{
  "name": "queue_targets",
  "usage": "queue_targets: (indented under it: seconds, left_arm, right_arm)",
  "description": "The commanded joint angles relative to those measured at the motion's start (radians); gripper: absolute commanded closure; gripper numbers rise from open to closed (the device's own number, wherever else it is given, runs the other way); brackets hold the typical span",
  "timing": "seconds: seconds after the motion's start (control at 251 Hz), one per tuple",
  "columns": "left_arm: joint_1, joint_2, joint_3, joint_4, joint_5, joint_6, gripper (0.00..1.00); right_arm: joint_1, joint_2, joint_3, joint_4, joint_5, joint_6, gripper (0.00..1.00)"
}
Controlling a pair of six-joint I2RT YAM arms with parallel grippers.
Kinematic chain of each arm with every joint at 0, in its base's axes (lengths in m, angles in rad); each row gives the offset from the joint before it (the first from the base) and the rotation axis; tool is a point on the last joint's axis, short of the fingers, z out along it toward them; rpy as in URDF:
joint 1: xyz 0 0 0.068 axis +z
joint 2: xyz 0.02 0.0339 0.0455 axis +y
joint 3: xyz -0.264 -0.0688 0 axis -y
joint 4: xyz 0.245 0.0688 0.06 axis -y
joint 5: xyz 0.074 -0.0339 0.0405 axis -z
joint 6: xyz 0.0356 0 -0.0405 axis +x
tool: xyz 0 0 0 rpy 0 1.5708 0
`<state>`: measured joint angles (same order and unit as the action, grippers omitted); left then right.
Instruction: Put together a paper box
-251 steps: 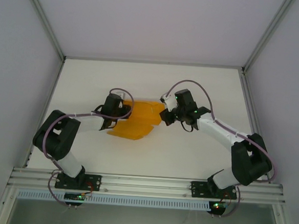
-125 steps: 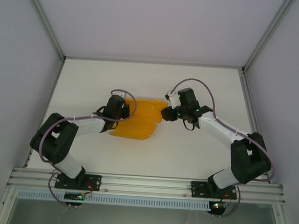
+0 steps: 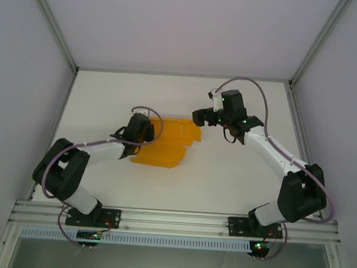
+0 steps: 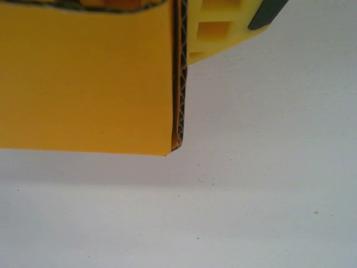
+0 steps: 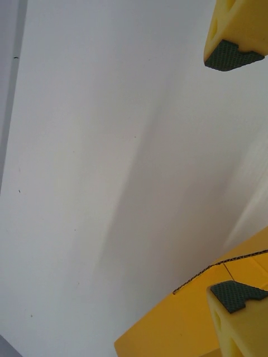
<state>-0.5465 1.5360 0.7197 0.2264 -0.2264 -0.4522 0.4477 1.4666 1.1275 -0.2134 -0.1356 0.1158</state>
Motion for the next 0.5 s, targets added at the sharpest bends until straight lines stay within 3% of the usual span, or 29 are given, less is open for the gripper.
queue_targets:
  seconds: [0.0, 0.223, 0.379, 0.495]
  left_arm:
    - [-0.007, -0.043, 0.044, -0.054, -0.026, -0.030, 1.00]
    - [-0.011, -0.048, 0.062, -0.088, -0.012, -0.037, 1.00]
    - [-0.027, -0.042, 0.058, -0.065, 0.021, -0.021, 1.00]
    - [-0.047, -0.034, 0.071, -0.077, 0.029, -0.022, 1.00]
  right_arm:
    - [0.034, 0.044, 0.019, 0.003, -0.016, -0.021, 0.01]
    - [0.106, 0.137, 0.056, -0.025, 0.048, -0.072, 0.01]
    - [0.141, 0.192, 0.057, 0.060, 0.051, -0.074, 0.01]
    - [0.165, 0.225, 0.100, 0.118, 0.133, -0.057, 0.01]
